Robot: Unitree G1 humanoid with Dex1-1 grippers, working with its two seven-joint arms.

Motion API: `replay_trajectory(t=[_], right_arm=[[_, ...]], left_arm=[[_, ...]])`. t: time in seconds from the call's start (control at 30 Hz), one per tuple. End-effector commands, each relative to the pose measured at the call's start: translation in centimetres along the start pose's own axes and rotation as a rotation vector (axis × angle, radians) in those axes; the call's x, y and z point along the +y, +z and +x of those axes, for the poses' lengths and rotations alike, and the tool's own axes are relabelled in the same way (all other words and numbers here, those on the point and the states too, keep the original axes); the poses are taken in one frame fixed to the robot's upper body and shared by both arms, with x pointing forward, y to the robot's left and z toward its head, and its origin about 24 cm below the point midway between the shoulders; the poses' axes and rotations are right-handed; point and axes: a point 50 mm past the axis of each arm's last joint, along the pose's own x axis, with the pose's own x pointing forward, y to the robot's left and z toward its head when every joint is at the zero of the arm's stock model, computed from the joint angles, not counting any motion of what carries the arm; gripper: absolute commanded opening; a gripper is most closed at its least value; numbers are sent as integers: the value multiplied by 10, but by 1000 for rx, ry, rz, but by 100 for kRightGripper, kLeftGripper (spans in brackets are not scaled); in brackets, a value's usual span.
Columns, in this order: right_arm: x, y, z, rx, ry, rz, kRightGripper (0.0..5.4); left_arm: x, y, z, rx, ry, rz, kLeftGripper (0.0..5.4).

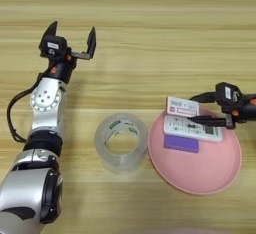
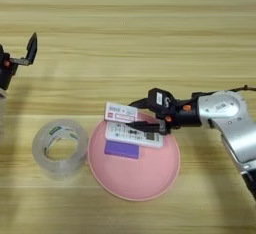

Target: Move the objects on the table

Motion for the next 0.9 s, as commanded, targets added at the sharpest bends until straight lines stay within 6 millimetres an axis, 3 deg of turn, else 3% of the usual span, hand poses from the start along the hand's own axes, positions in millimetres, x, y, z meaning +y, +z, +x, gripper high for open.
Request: replay_trajectory(t=[0.03,0.27,0.5,0.9], right_arm=[[-15,5,2,4,-75,7,210],[-39,-2,-4,37,-227,71,210],[-57,-24,-13,118,-323,138,210],[-40,-71,-15,228,-224,228,210]], left_arm=[[-2,1,2,-9,-7,4,540],[-2,1,2,-8,-6,5,540],[-2,1,3,-9,-7,5,540],[-3,1,2,-11,-15,9,540]])
